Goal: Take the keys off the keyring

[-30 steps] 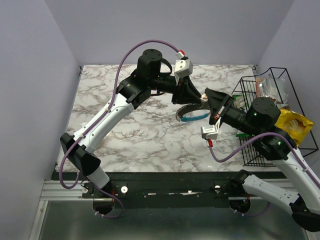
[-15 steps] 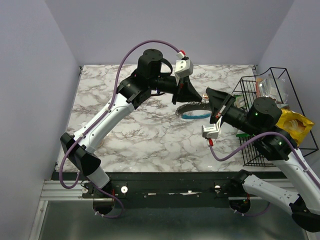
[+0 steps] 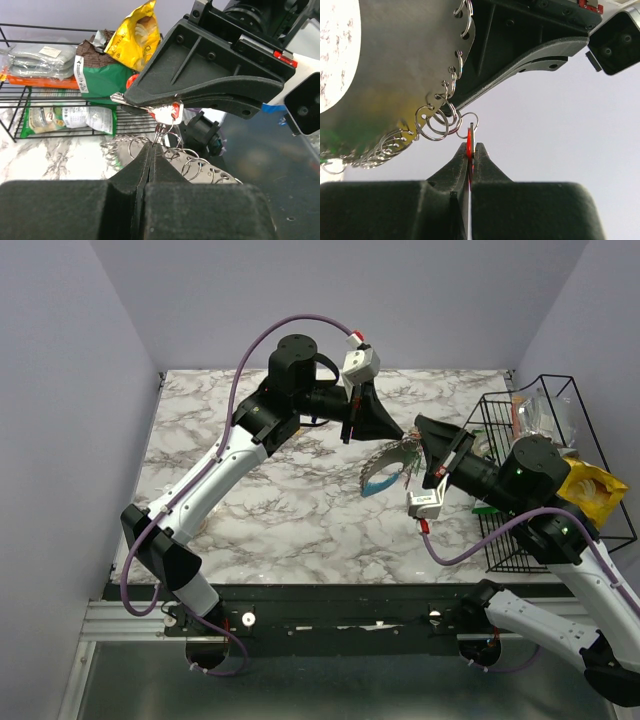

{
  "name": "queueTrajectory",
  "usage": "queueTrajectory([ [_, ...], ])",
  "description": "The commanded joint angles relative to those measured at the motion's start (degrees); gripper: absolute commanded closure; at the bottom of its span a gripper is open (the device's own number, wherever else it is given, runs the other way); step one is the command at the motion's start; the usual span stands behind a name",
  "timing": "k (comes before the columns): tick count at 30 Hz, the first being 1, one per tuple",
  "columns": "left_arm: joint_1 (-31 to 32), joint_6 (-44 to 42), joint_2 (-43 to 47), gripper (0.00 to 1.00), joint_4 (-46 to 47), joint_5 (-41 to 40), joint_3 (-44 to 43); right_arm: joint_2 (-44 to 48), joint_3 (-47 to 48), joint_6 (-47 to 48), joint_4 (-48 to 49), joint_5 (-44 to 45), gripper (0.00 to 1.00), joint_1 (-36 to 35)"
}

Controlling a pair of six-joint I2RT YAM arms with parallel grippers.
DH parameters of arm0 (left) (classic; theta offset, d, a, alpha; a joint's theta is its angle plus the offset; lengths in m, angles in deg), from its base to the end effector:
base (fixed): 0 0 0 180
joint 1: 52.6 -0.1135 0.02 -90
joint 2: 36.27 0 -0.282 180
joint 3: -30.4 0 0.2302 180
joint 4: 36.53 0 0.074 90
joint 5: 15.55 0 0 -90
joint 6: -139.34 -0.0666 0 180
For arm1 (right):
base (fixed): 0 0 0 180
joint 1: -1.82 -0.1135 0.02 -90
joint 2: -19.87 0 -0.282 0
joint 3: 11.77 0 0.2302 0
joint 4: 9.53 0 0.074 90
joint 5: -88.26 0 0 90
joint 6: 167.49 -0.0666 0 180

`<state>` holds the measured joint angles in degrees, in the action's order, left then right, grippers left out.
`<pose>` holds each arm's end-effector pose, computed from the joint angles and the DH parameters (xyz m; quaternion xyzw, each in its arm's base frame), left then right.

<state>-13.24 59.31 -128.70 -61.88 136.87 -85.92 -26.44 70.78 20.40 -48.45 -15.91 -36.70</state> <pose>0.2310 -0.2659 0.4858 0.5052 0.5006 -0.5863 0.3877 0.1067 0.1057 0.4470 -0.6982 0.1875 -0.2618 0.6394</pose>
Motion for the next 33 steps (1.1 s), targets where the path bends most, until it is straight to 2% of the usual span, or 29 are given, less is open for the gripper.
queueTrajectory([
  [1,-1.2,7.0,2.2,1.00,8.8,3.2,2.0,1.3,0.4,-1.2,1.1,-0.5,0.99,-0.1],
  [5,-1.9,12.8,2.6,1.00,15.7,5.8,3.6,1.7,-0.5,-1.6,1.1,0.0,0.99,-0.1],
  [8,-3.0,27.8,2.9,1.00,33.0,7.7,7.6,2.2,-0.9,-1.7,1.1,0.2,0.99,-0.1],
  [9,-3.4,33.4,2.8,1.00,48.5,7.9,9.3,2.3,-1.1,-1.7,1.0,0.3,0.99,-0.1],
  [10,-3.7,44.3,2.6,1.00,55.6,7.8,12.1,2.4,-1.2,-1.8,0.7,0.3,0.99,-0.1],
  [11,-4.0,46.3,2.2,1.00,59.3,7.6,12.7,2.4,-1.3,-1.9,0.5,0.2,0.99,-0.1],
  [14,-3.8,42.8,2.6,1.00,54.7,7.4,12.4,2.8,-1.9,-1.9,-0.1,0.1,0.99,-0.1],
  [29,-3.8,43.8,2.1,1.00,55.3,6.9,12.8,3.9,-5.9,5.2,-1.0,-2.6,0.99,-0.4],
  [32,-3.8,40.5,2.2,1.00,51.5,7.4,12.1,3.0,-4.9,4.1,0.1,-1.8,0.99,-0.4],
  [33,-3.8,38.4,2.2,1.00,47.5,8.1,11.8,2.9,-4.4,3.8,0.1,-1.8,0.99,-0.3],
])
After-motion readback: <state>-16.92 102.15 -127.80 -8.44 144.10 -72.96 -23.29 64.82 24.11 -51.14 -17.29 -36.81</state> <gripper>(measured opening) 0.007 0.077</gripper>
